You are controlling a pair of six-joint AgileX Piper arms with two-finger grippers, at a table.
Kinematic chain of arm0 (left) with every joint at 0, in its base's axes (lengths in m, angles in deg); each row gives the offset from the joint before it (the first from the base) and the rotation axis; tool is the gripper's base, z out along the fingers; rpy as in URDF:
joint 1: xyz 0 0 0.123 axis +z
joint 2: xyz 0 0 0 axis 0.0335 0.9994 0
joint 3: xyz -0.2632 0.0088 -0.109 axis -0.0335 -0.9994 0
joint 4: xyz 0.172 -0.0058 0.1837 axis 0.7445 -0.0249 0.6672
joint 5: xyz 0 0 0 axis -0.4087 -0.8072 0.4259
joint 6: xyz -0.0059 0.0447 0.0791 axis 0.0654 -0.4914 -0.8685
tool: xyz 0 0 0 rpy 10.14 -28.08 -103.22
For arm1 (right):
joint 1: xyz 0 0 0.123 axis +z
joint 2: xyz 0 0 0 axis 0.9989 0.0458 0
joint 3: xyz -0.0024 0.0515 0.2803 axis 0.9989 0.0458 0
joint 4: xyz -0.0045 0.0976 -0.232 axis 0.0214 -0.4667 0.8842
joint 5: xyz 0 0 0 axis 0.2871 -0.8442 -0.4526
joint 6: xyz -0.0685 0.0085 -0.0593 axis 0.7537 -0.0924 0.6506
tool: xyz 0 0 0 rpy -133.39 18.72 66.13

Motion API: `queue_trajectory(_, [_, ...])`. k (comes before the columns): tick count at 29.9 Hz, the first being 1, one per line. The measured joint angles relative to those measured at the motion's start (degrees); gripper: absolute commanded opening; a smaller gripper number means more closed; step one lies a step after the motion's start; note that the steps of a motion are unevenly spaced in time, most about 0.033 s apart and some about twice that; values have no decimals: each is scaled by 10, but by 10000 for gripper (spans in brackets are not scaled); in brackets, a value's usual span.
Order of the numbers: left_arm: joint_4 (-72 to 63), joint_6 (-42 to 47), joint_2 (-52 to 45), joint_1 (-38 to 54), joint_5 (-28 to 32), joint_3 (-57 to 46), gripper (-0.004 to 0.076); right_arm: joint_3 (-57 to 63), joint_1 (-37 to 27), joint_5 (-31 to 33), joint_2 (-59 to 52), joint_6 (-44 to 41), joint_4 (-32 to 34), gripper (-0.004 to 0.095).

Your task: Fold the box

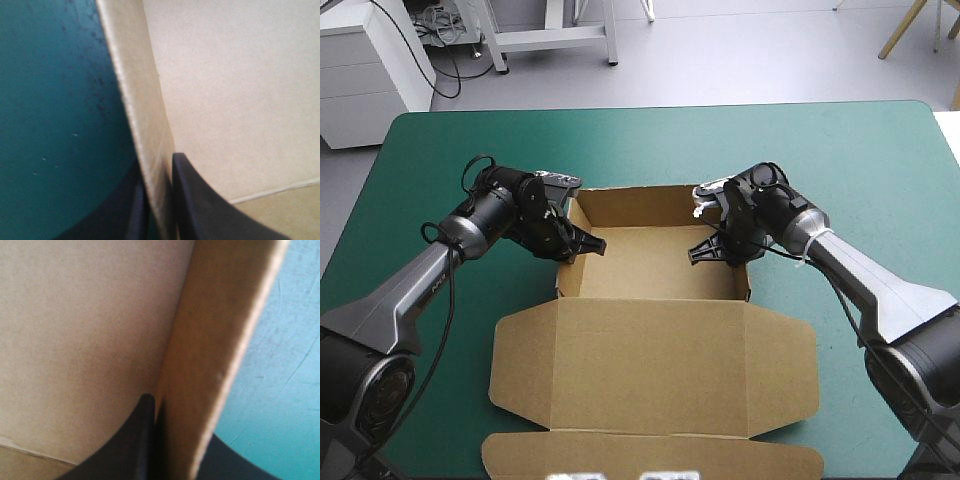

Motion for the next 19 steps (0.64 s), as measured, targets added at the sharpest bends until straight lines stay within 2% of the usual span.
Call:
queue_trajectory(2, [3, -17, 0, 0, 4, 1, 338, 0, 3, 5, 0, -7, 10, 432])
queue_trajectory(5, [14, -42, 0, 0, 15, 1, 455, 0, 5, 25, 0, -26, 26, 565])
queue_trajectory(14, [28, -63, 3, 0, 35, 26, 473, -32, 6, 39, 3, -51, 55, 567])
queue_trajectory(19, [37, -67, 3, 1, 7, 94, 471, -89, 6, 44, 3, -51, 52, 567])
